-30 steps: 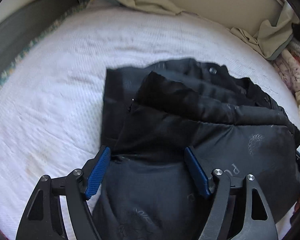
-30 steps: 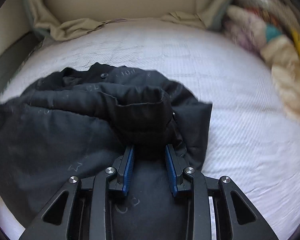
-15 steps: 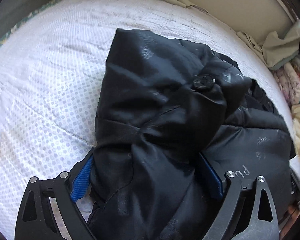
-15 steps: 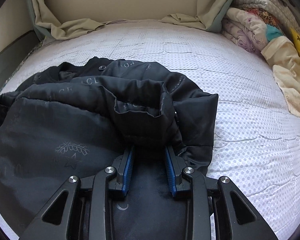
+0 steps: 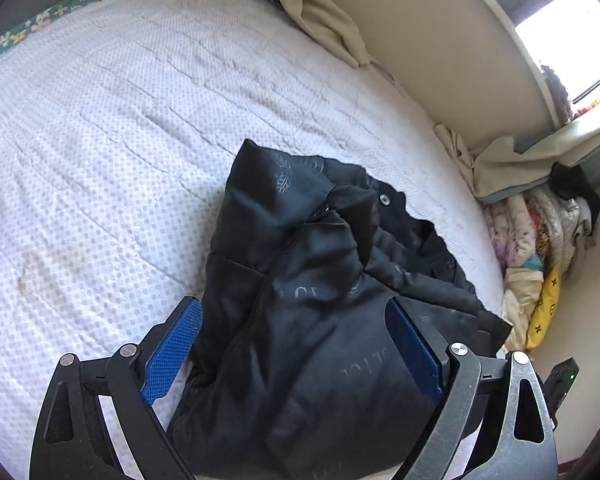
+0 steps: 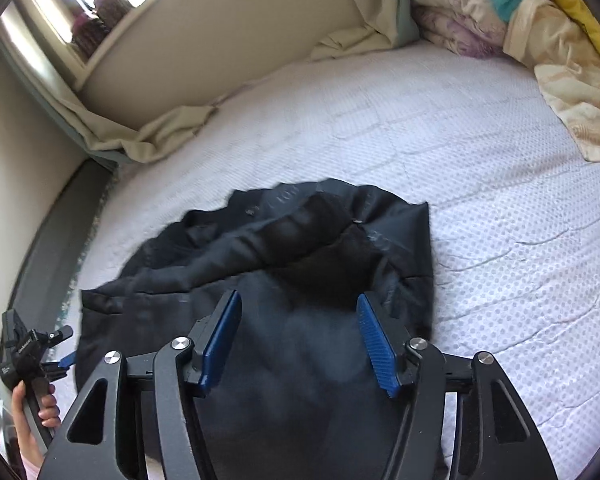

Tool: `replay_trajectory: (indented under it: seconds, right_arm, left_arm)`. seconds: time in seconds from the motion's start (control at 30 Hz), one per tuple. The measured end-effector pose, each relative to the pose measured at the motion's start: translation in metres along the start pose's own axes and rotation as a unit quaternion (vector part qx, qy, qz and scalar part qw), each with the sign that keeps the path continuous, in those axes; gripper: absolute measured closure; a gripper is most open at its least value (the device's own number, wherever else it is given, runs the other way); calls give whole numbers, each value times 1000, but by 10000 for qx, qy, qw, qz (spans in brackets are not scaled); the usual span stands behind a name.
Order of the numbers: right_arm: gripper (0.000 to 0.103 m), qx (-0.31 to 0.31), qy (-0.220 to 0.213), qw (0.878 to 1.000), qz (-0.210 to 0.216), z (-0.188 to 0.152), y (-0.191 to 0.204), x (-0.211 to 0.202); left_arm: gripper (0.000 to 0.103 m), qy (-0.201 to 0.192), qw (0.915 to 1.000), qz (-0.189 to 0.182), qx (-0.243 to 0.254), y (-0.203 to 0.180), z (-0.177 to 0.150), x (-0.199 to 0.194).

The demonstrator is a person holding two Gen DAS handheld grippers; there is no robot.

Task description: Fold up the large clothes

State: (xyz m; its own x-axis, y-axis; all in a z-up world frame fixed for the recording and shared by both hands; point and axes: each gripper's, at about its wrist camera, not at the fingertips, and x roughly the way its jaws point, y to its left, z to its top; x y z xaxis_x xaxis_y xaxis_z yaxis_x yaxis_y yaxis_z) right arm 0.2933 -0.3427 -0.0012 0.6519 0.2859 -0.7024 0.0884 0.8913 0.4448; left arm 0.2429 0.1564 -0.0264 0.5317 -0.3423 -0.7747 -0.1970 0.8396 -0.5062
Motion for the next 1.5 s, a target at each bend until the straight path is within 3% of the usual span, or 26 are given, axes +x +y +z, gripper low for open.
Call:
replay_trajectory:
  seconds: [0.13,0.33,0.73,0.87,1.13,1.4,1.5]
  right_arm:
    - [38,46,104,9994,320,-5,12,-6]
    - [36,-118,42,9995,297,-5,23,-12]
    - [35,29,44,9993,369,-6,13,-19]
    - [35,38,77,9991,425,-7,16,-19]
    - [35,-37,92,9985,547,-8,24,-20]
    - [35,-27,155,9984,541,-8,23,-19]
    - [35,-78,236,9982,544,-10,28,-13]
  left_arm:
    - [9,80,9999,38,-67,13,-6,-5]
    - [9,502,9973,-172,-498,31,-7,17]
    - [8,1337,9736,-1014,-1545,71,-33,54]
    - [6,1230,9685,-1357,-1690,76,-42,57]
    - [6,974,9497,-1862,-2324,85,-55,56]
    - [7,918,9494,-1635,-2517,81,-61,56]
    - [7,733,9565,-1516,-2380,72,-59,61]
